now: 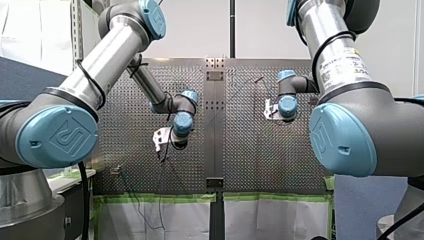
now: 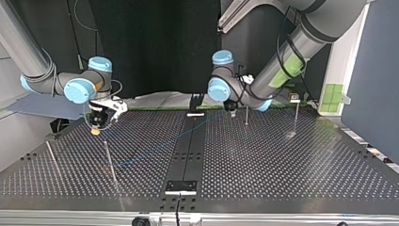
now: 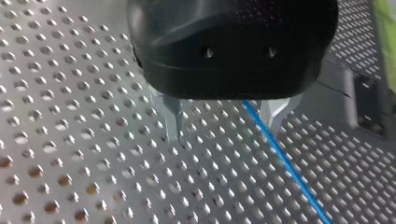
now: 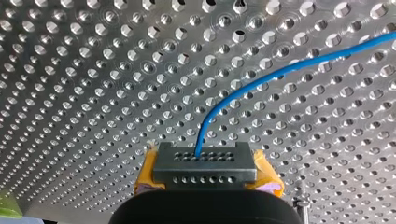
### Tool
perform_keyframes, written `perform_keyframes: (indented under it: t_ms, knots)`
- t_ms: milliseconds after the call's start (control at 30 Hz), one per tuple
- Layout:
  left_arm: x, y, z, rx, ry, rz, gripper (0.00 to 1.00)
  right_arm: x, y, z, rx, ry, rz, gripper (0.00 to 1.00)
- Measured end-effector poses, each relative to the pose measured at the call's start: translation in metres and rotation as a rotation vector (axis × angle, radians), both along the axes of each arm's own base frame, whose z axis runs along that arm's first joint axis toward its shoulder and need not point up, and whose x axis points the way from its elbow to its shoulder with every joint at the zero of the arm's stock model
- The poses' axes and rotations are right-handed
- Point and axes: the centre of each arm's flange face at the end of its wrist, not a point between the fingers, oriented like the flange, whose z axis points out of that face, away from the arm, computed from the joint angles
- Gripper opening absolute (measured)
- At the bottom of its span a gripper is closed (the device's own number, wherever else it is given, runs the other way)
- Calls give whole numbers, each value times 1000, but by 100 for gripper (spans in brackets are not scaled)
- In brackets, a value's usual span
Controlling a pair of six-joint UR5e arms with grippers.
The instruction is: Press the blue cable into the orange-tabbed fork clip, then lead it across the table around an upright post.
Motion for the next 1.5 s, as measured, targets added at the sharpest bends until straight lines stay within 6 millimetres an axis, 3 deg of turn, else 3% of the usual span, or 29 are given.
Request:
perform_keyframes:
  t_ms: [267,600,1200,1500]
  knots:
    - [-11,11,-17,71,47,-6,83,2,1,0,0,2,2,0]
    - [-8,9,-56,112,66,-44,83,3,2,0,0,2,2,0]
    - [33,46,-56,131,-20,-46,83,4,2,0,0,4,4,0]
    - [48,27,-42,94,-62,-122,83,4,2,0,0,4,3,0]
